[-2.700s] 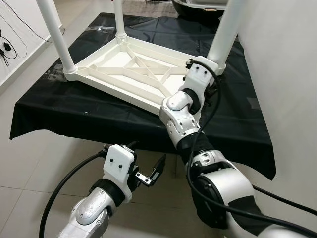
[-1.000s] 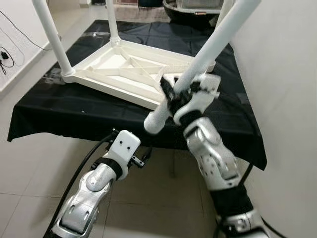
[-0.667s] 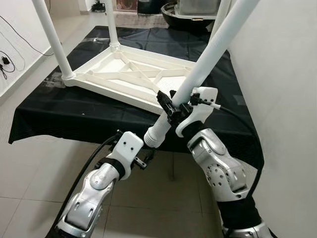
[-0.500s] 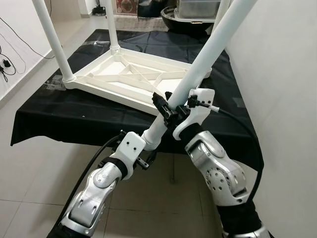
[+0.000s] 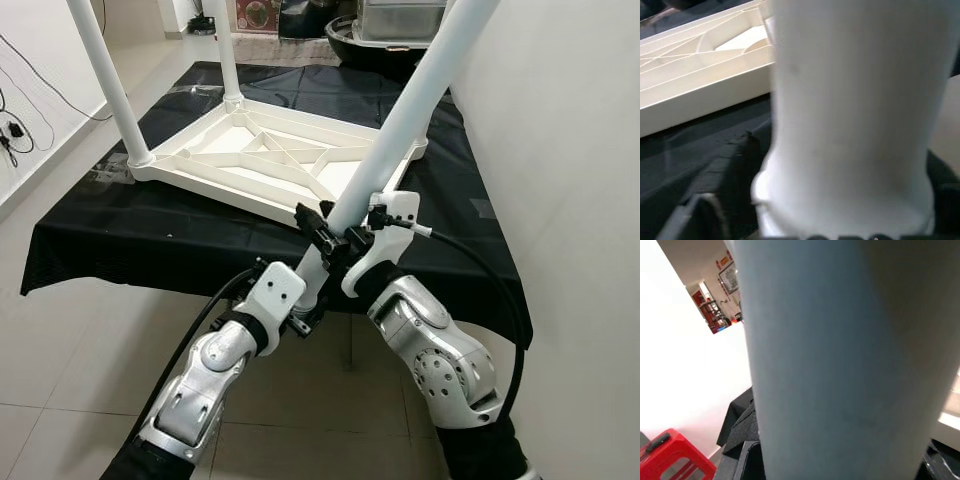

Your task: Building children table

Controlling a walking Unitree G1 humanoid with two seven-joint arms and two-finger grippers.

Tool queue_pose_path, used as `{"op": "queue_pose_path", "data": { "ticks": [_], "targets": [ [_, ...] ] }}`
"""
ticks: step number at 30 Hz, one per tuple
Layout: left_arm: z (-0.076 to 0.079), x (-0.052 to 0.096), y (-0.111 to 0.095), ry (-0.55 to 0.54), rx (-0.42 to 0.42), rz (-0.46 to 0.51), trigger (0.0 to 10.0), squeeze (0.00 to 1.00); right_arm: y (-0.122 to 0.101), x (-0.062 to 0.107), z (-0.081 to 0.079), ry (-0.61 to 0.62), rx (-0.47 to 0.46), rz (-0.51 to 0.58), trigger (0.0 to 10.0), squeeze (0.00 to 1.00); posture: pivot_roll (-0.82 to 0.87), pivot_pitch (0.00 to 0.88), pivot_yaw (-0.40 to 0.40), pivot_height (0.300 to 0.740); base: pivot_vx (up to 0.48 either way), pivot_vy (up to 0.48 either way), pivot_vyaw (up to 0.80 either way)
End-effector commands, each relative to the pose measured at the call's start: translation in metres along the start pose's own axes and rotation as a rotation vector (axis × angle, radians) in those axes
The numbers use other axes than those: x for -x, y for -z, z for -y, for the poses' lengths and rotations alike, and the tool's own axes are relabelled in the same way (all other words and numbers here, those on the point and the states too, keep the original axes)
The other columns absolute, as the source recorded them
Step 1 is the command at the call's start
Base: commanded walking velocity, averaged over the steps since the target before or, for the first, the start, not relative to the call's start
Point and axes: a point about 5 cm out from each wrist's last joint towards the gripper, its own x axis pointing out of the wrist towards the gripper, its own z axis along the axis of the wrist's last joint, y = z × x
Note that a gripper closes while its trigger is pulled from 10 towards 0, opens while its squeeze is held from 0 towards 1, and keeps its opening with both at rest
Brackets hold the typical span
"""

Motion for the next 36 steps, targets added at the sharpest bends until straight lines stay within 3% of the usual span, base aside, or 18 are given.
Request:
{"op": "queue_pose_path", "data": {
  "ticks": [1,2,12,13,18,19,21,25,30,31,36],
  "targets": [
    [0.002,0.0,0.002,0.009,0.005,0.001,2.2,0.0,0.0,0.003,-0.002,-0.012,-0.007,-0.005,10.0,0.0,0.05,0.093,-0.011,0.74,0.0,0.0,0.0],
    [0.003,0.0,0.002,0.013,0.007,0.001,0.0,0.0,0.001,0.003,-0.002,-0.011,-0.005,-0.007,10.0,0.0,0.05,0.094,-0.01,0.74,0.0,0.0,0.0],
    [0.002,0.0,0.004,-0.004,-0.008,0.002,0.0,0.0,0.004,0.005,0.001,-0.004,0.023,-0.016,10.0,0.0,0.05,0.095,-0.016,0.74,0.0,0.0,0.0],
    [-0.003,0.002,0.004,-0.016,-0.002,0.008,10.0,0.0,0.004,0.006,0.005,-0.003,0.046,-0.018,10.0,1.0,0.05,0.094,-0.016,0.74,0.0,0.0,0.0],
    [-0.007,0.004,0.004,-0.022,0.022,0.016,10.0,0.0,0.003,0.007,0.008,-0.016,0.066,-0.018,10.0,1.0,0.05,0.094,-0.015,0.74,0.0,0.0,0.0],
    [-0.006,0.009,0.002,0.029,0.09,0.043,10.0,0.0,0.001,0.008,0.012,-0.028,0.062,-0.019,10.0,0.0,0.06,0.097,-0.01,0.74,0.0,0.0,0.0],
    [-0.004,0.023,0.002,0.151,0.214,0.079,10.0,0.0,-0.003,0.011,0.022,-0.074,0.043,-0.027,10.0,0.0,0.06,0.096,-0.009,0.74,0.0,0.0,0.0],
    [-0.005,0.04,0.009,0.27,0.315,0.067,10.0,0.0,-0.008,0.016,0.032,-0.17,0.002,-0.051,10.0,0.0,0.06,0.1,-0.011,0.74,0.0,0.0,0.0],
    [-0.005,0.052,0.013,0.364,0.37,0.041,10.0,0.0,-0.012,0.021,0.03,-0.315,-0.059,-0.097,10.0,0.0,0.06,0.103,-0.014,0.74,0.0,0.0,0.0],
    [-0.004,0.057,0.014,0.405,0.372,0.025,10.0,0.0,-0.012,0.025,0.027,-0.395,-0.095,-0.141,10.0,0.0,0.06,0.104,-0.014,0.74,0.0,0.0,0.0],
    [-0.006,0.061,0.017,0.422,0.365,0.011,10.0,0.0,-0.011,0.029,0.026,-0.454,-0.133,-0.174,10.0,0.0,0.06,0.107,-0.014,0.74,0.0,0.0,0.0]
  ]
}}
